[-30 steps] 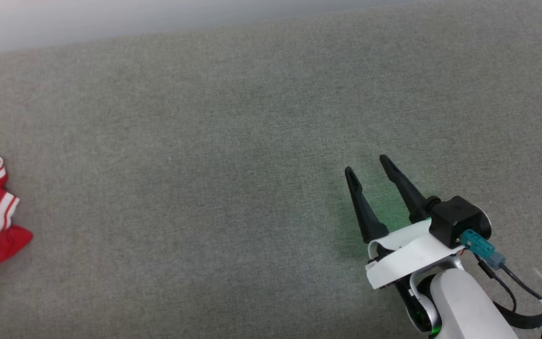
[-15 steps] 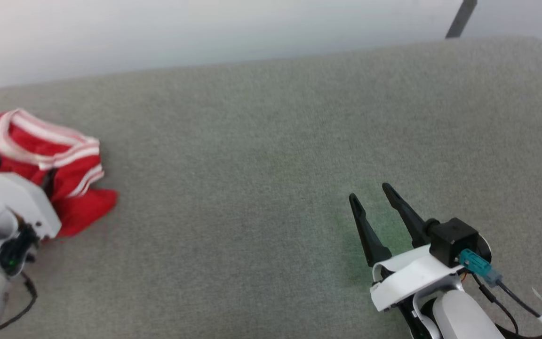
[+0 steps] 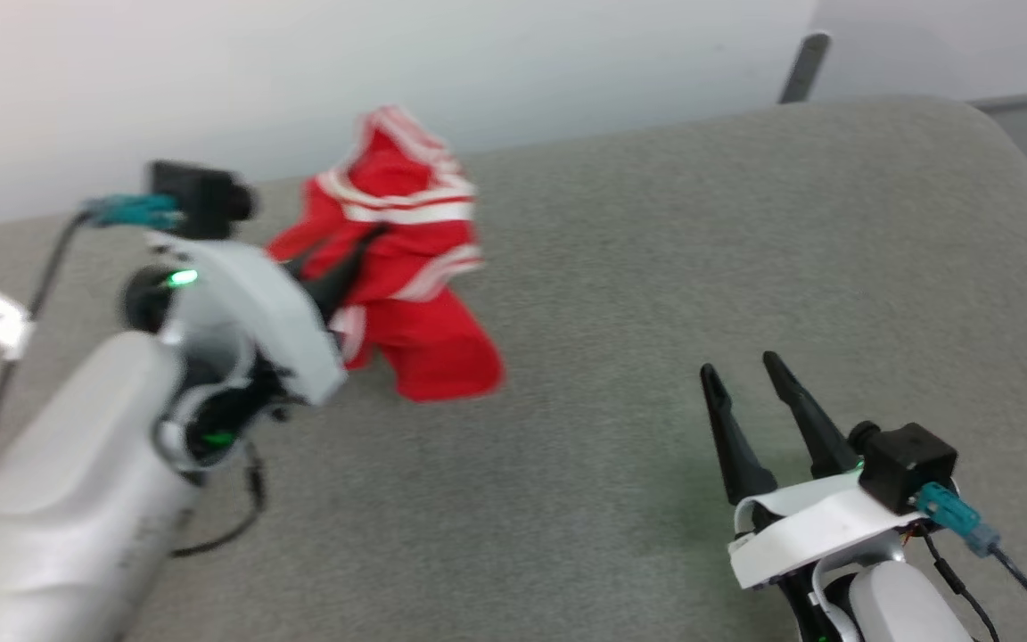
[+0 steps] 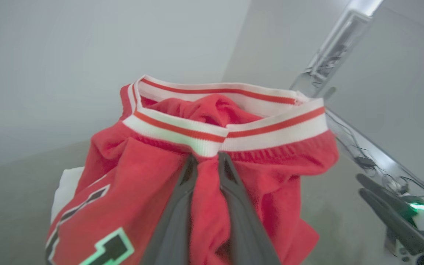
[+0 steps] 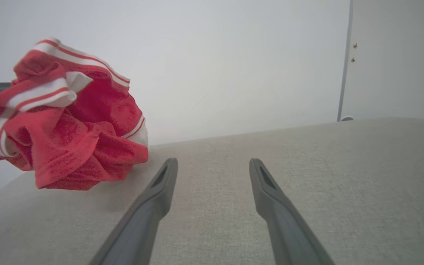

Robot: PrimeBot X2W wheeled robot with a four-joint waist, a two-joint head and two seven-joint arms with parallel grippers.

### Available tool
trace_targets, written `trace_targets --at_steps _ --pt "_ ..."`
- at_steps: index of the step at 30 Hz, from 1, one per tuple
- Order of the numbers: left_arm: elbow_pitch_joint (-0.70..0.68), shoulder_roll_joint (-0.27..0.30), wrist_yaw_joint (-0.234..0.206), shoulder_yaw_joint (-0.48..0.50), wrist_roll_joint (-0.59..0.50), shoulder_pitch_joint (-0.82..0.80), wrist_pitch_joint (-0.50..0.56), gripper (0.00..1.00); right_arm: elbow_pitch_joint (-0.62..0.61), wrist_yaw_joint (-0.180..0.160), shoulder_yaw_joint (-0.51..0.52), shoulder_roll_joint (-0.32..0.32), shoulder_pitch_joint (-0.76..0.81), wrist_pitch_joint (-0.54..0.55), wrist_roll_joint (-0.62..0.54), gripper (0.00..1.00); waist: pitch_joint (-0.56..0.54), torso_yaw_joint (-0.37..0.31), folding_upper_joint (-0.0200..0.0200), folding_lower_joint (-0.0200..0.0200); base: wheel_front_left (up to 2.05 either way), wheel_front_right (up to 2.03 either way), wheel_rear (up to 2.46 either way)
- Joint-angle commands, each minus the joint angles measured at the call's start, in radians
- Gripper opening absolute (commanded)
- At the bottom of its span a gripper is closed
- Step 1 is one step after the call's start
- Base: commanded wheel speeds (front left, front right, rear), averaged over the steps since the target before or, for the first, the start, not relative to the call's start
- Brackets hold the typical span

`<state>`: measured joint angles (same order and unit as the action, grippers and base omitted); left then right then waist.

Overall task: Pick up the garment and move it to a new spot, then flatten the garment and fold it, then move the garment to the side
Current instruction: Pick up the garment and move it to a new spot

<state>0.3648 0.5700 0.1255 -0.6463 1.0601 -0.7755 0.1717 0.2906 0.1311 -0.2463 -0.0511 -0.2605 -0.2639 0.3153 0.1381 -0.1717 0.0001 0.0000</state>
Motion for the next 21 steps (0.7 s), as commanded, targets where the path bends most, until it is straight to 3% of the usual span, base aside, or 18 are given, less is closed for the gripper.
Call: trace_targets --at_steps 1,5,9,16,21 --pt "-0.038 -0.022 -0.008 -0.013 0.007 -0.014 0.017 0.00 -0.009 0.000 0.008 0.001 0.008 -0.001 0.014 1.00 0.038 -0.069 -0.0001 0.0000 0.00 0.00 0.00" --pt "-0.123 -0.073 -0.031 -0.080 -0.012 -0.029 0.095 0.00 -0.028 -0.001 0.030 0.001 0.009 -0.001 0.036 1.00 0.073 -0.135 -0.0001 0.0000 0.00 0.00 0.00" --pt "-0.122 -0.132 -0.042 -0.140 -0.028 -0.061 0.159 0.00 -0.054 0.000 0.057 0.002 0.001 -0.001 0.074 1.00 0.116 -0.202 -0.0001 0.0000 0.00 0.00 0.00" --pt "0.036 -0.223 -0.026 -0.205 -0.032 -0.127 0.228 0.00 -0.093 0.000 0.073 0.002 0.005 -0.001 0.154 1.00 0.198 -0.324 -0.0001 0.0000 0.00 0.00 0.00" --pt "0.206 -0.230 -0.012 -0.246 -0.075 -0.176 0.238 0.00 -0.109 0.000 0.064 0.002 0.008 -0.001 0.209 1.00 0.249 -0.399 -0.0001 0.0000 0.00 0.00 0.00"
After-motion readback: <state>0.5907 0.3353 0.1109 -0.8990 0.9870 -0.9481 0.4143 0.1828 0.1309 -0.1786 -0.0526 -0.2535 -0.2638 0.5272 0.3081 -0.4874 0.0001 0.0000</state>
